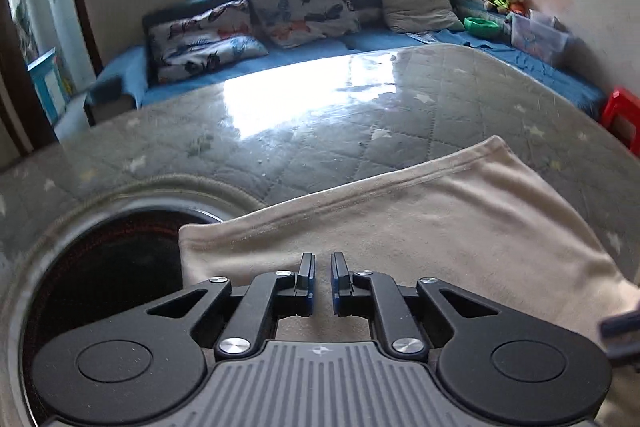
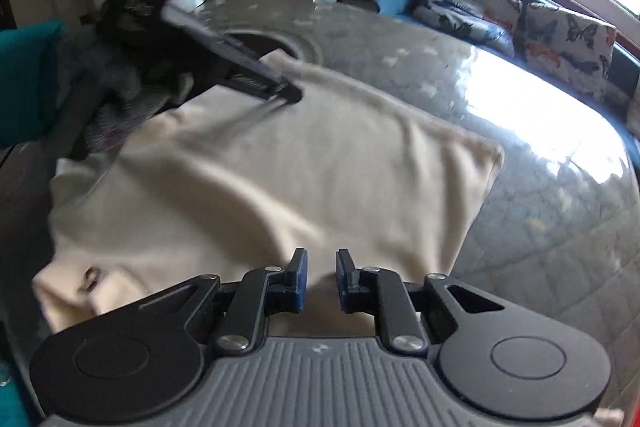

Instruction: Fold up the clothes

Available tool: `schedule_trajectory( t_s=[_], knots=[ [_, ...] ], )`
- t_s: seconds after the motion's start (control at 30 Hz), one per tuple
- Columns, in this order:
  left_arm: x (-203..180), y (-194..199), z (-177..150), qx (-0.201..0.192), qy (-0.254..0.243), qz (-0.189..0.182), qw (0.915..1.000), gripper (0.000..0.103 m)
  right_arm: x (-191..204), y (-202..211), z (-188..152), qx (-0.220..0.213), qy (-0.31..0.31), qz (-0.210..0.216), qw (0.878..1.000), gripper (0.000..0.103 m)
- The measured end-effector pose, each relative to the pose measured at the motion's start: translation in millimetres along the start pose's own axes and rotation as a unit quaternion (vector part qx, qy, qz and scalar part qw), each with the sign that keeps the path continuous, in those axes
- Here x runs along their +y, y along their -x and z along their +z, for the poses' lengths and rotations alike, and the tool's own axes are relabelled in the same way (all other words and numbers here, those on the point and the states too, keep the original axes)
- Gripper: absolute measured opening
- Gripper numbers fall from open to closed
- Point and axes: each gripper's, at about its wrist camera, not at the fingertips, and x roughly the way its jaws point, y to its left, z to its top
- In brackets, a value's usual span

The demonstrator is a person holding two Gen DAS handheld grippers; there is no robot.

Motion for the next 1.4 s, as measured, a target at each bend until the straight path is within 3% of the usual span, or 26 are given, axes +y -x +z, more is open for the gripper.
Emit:
schedule_trajectory(
  t_s=[0.2,0.27,0.37,0.57,0.7,0.77,0.87,1.17,1.4],
  knots=[
    [-1,1,-3,-0.001,-0.005,0.009,0.9999,0.013,33,34,-9,-0.013,0.037,0.035,0.999,0.016],
    [-2,1,-5,-0.003,-0.004,0.012,0.9999,0.015,46,40,-8,-0.016,0.044,0.067,0.997,0.026],
    [-1,3,-6,-0.005,-0.004,0.019,0.9998,0.024,67,42,-10,-0.012,0.075,0.101,0.992,0.03],
    [2,5,-8,-0.004,-0.007,0.018,0.9998,0.029,94,31,-18,0.001,0.145,0.09,0.985,0.036],
    [2,5,-9,-0.006,-0.006,0.019,0.9998,0.029,91,22,-15,-0.007,0.133,0.074,0.988,0.033],
    [2,5,-10,-0.006,-0.006,0.02,0.9998,0.029,90,18,-15,-0.007,0.127,0.077,0.989,0.008],
    [1,5,-10,-0.007,-0.007,0.021,0.9997,0.031,91,18,-19,-0.009,0.133,0.074,0.988,0.002],
    [1,6,-11,-0.011,-0.008,0.028,0.9995,0.036,106,31,-30,-0.001,0.167,0.103,0.981,0.002],
    [-3,30,-21,-0.024,-0.007,0.018,0.9995,0.036,87,41,-26,-0.014,0.111,0.097,0.989,0.011]
  ],
)
